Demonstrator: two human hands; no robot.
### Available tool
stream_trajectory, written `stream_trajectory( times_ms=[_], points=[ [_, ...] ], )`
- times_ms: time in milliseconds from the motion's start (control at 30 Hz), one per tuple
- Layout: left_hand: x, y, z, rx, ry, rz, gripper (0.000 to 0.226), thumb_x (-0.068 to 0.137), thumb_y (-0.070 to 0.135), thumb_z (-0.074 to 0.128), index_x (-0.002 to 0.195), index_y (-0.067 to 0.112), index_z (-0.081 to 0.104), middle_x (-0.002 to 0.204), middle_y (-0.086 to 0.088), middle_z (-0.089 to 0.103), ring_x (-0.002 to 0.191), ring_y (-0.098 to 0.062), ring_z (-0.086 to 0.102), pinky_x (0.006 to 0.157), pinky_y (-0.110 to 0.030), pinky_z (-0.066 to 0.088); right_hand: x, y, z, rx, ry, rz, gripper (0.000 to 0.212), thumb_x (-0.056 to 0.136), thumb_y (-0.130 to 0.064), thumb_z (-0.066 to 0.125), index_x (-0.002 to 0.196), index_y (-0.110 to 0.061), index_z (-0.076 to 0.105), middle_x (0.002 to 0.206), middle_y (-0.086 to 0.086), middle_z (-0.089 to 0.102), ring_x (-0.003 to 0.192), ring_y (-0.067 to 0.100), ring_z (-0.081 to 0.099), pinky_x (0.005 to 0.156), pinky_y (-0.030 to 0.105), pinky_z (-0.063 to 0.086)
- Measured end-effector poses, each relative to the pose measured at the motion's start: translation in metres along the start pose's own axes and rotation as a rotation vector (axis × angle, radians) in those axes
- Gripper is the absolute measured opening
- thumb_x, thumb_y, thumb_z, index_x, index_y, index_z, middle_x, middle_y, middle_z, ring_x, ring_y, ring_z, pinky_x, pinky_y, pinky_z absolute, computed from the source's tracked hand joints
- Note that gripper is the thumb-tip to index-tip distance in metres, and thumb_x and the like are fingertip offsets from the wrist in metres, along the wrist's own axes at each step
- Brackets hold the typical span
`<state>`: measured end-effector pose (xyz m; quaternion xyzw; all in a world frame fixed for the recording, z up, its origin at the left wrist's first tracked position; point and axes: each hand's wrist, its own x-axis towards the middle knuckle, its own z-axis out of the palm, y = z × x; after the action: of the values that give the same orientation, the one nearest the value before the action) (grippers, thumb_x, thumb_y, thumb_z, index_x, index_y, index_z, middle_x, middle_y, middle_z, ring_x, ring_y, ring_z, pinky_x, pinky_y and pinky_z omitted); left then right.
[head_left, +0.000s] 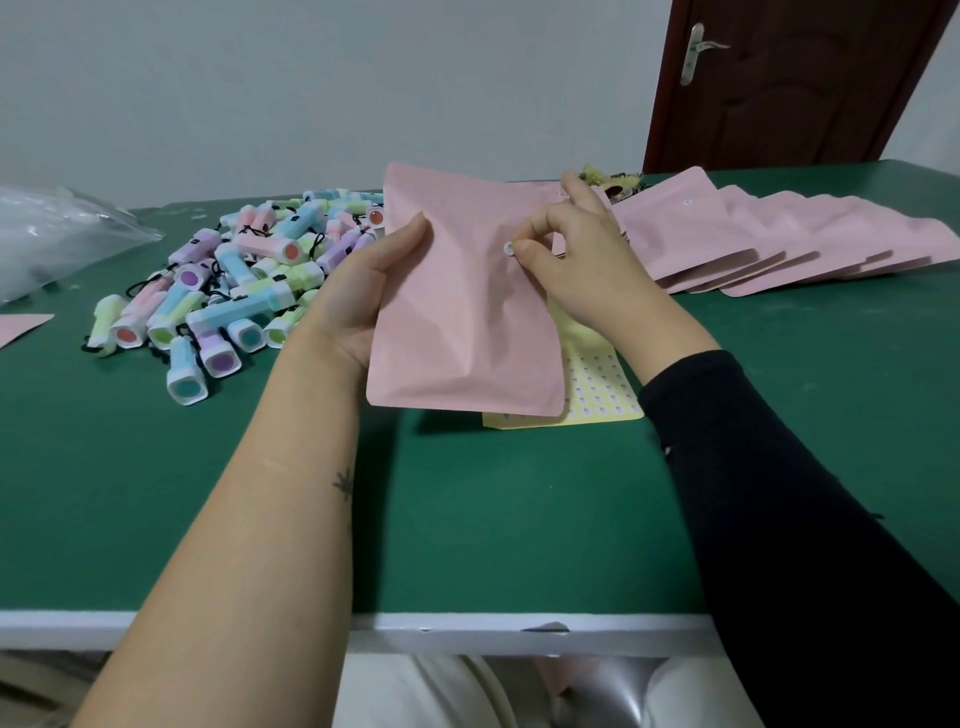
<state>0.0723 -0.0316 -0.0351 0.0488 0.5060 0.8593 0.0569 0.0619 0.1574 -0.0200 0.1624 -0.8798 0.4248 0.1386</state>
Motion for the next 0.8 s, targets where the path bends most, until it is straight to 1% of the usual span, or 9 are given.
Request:
stream_trajectory(
  times_ms=[100, 233, 333, 367, 433, 533, 667, 800],
  points=[
    [-0.0006, 0.001, 0.0006, 0.006, -0.018, -0.014, 0.027, 0.097, 0.024, 0.056, 0.094, 0.011, 0.08, 0.108, -0.009, 0.074, 0.102, -0.026, 0.071, 0.082, -0.039, 0.059, -0.0008, -0.0008, 0.0005, -0.012, 0.011, -0.009, 0.005, 0.095, -0.021, 0.059, 0.097, -0.019, 0.063, 0.163, 0.009, 0.012, 0.15, 0.016, 0.008, 0.108, 0.02, 0.016],
    [0.0007, 0.0002, 0.002, -0.005, 0.01, -0.009, 0.024, 0.096, 0.023, 0.058, 0.102, 0.01, 0.077, 0.114, -0.011, 0.072, 0.106, -0.027, 0.069, 0.085, -0.04, 0.058, 0.0003, -0.001, 0.0013, -0.012, 0.027, -0.008, 0.006, 0.096, -0.02, 0.058, 0.096, -0.018, 0.063, 0.162, 0.007, 0.015, 0.149, 0.014, 0.01, 0.104, 0.018, 0.018],
    [0.0005, -0.0007, 0.003, 0.002, 0.004, -0.013, 0.026, 0.096, 0.024, 0.058, 0.092, 0.011, 0.08, 0.104, -0.009, 0.075, 0.097, -0.025, 0.072, 0.077, -0.037, 0.059, 0.0005, -0.0008, 0.0024, -0.018, 0.034, -0.014, 0.006, 0.096, -0.02, 0.057, 0.091, -0.021, 0.06, 0.161, 0.007, 0.018, 0.149, 0.014, 0.012, 0.105, 0.019, 0.019],
    [0.0003, -0.0005, 0.0032, 0.004, -0.001, -0.015, 0.027, 0.096, 0.024, 0.058, 0.09, 0.011, 0.08, 0.103, -0.008, 0.075, 0.096, -0.025, 0.073, 0.075, -0.036, 0.06, 0.0004, -0.0009, 0.0026, -0.021, 0.038, -0.016, 0.007, 0.096, -0.02, 0.057, 0.09, -0.021, 0.06, 0.161, 0.006, 0.019, 0.149, 0.014, 0.013, 0.103, 0.018, 0.019],
    [-0.0005, -0.0003, 0.0038, 0.004, -0.006, -0.01, 0.028, 0.097, 0.025, 0.057, 0.089, 0.011, 0.08, 0.103, -0.008, 0.075, 0.096, -0.024, 0.073, 0.076, -0.036, 0.059, 0.0003, -0.0007, 0.0029, -0.032, 0.051, -0.019, 0.007, 0.096, -0.02, 0.057, 0.091, -0.019, 0.063, 0.16, 0.007, 0.021, 0.148, 0.014, 0.016, 0.098, 0.015, 0.02],
    [-0.0007, -0.001, 0.0046, 0.013, -0.014, 0.002, 0.03, 0.098, 0.025, 0.056, 0.088, 0.012, 0.081, 0.101, -0.007, 0.076, 0.094, -0.023, 0.073, 0.075, -0.034, 0.059, 0.0007, 0.0011, 0.0039, -0.047, 0.067, -0.029, 0.011, 0.095, -0.021, 0.058, 0.097, -0.015, 0.067, 0.159, 0.006, 0.024, 0.147, 0.016, 0.019, 0.099, 0.017, 0.021],
    [-0.0002, -0.0014, 0.0053, 0.013, -0.013, 0.008, 0.032, 0.099, 0.025, 0.054, 0.087, 0.012, 0.081, 0.099, -0.007, 0.076, 0.093, -0.023, 0.073, 0.075, -0.034, 0.059, 0.0006, 0.0009, 0.0053, -0.05, 0.091, -0.043, 0.009, 0.095, -0.021, 0.059, 0.096, -0.016, 0.066, 0.158, 0.006, 0.027, 0.146, 0.017, 0.021, 0.099, 0.017, 0.022],
    [-0.0002, -0.0022, 0.0073, 0.0, -0.027, -0.003, 0.035, 0.1, 0.025, 0.052, 0.085, 0.012, 0.081, 0.096, -0.006, 0.076, 0.09, -0.022, 0.074, 0.073, -0.033, 0.059, 0.0015, 0.002, 0.0068, -0.043, 0.122, -0.055, 0.01, 0.095, -0.022, 0.059, 0.095, -0.015, 0.066, 0.156, 0.006, 0.03, 0.144, 0.017, 0.024, 0.093, 0.012, 0.018]
  ],
)
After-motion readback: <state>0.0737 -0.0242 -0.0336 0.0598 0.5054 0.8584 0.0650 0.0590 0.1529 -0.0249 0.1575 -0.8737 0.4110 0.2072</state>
